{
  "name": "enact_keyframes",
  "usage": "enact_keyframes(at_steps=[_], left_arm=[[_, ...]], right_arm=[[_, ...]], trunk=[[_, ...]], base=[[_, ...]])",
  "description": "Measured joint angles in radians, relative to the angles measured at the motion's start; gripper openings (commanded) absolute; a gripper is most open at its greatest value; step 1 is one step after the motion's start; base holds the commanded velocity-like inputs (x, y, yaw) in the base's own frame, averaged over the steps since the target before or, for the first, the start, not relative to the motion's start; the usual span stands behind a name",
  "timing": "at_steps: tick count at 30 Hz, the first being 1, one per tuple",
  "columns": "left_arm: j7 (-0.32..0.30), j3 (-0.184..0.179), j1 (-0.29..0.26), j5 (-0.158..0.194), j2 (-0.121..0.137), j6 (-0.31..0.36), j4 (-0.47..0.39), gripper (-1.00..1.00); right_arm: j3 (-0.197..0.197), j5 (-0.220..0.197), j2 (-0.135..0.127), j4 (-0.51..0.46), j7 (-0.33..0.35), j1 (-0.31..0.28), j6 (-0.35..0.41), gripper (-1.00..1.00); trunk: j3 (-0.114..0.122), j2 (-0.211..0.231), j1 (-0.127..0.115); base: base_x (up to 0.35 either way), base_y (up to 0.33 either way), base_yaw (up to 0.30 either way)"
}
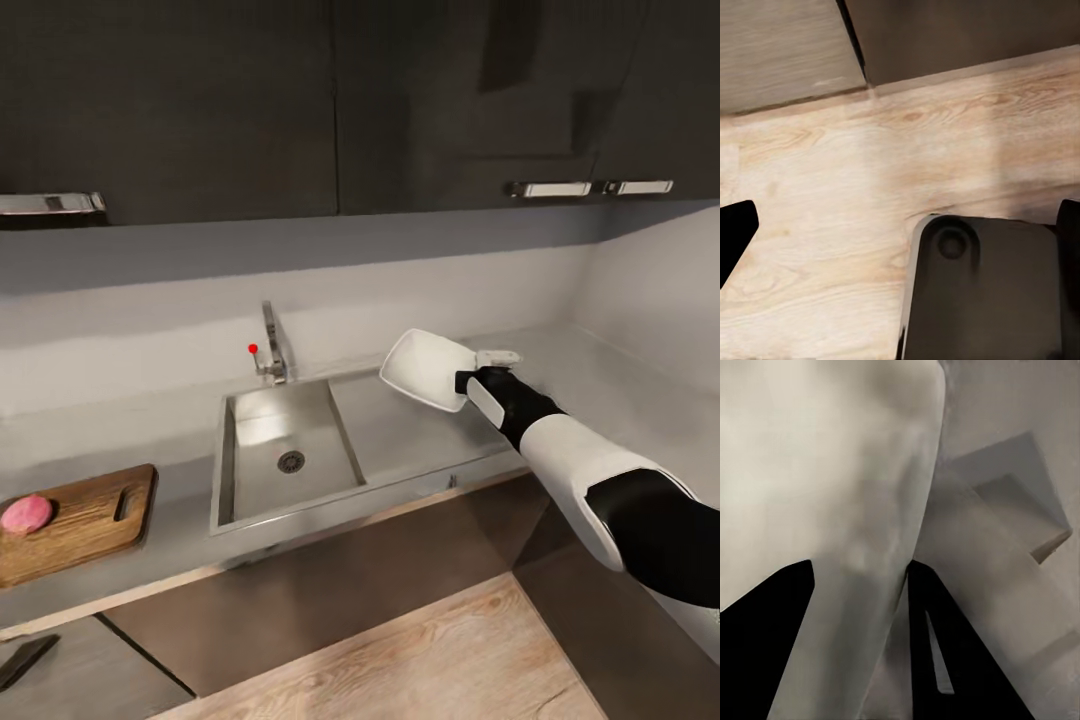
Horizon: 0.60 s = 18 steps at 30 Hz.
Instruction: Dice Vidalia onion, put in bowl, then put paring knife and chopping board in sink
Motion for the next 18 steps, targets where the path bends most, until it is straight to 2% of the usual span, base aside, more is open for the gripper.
enact_keyframes(at_steps=[4,18], left_arm=[[0.000,0.000,0.000,0.000,0.000,0.000,0.000,1.00],[0.000,0.000,0.000,0.000,0.000,0.000,0.000,1.00]], right_arm=[[-0.002,0.013,0.005,0.001,0.000,0.000,0.000,-1.00],[-0.002,0.014,0.005,0.010,0.002,0.000,-0.002,-1.00]], trunk=[[0.005,0.000,0.000],[0.023,0.000,0.000]], base=[[-0.285,0.149,0.210],[-0.287,0.176,0.210]])
